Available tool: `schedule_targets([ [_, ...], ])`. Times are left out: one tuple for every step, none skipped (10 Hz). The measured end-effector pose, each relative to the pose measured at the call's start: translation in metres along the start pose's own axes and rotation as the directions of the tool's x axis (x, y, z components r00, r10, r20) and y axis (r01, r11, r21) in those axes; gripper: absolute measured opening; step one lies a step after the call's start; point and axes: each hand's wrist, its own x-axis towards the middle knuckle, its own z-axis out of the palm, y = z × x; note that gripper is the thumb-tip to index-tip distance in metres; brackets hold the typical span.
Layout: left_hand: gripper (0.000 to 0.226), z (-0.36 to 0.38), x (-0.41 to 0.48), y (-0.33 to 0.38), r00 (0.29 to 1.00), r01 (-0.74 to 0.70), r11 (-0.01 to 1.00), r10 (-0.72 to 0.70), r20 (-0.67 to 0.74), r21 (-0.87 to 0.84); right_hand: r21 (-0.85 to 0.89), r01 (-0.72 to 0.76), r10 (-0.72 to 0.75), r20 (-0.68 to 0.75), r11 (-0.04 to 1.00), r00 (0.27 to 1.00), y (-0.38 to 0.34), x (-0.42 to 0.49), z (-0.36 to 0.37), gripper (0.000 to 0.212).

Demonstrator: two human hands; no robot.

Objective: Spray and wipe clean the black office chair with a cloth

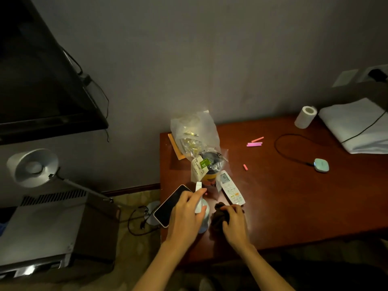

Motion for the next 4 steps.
schedule_targets([
  [0.05,-0.001,0.003,0.0,0.999,0.003,1.0,-0.003,0.036,-0.016,-0.057,-0.035,0.039,0.079,0.998,0.996,0.005,0.008,0.012,0.045],
  [0.064,-0.001,-0.001,0.001,0.997,0.015,0.997,-0.01,0.077,-0.072,-0.077,-0.065,0.076,0.15,0.995,0.986,0.007,0.006,0.016,0.052],
  [0.081,-0.003,-0.001,-0.004,0.997,0.028,0.987,-0.016,0.079,-0.156,-0.08,-0.04,0.055,0.199,0.996,0.978,0.014,0.01,0.015,0.062],
  [0.101,-0.023,-0.027,-0.006,0.978,0.163,0.962,-0.128,0.164,-0.22,-0.072,-0.112,0.128,0.296,0.991,0.947,0.013,0.007,-0.007,0.079],
])
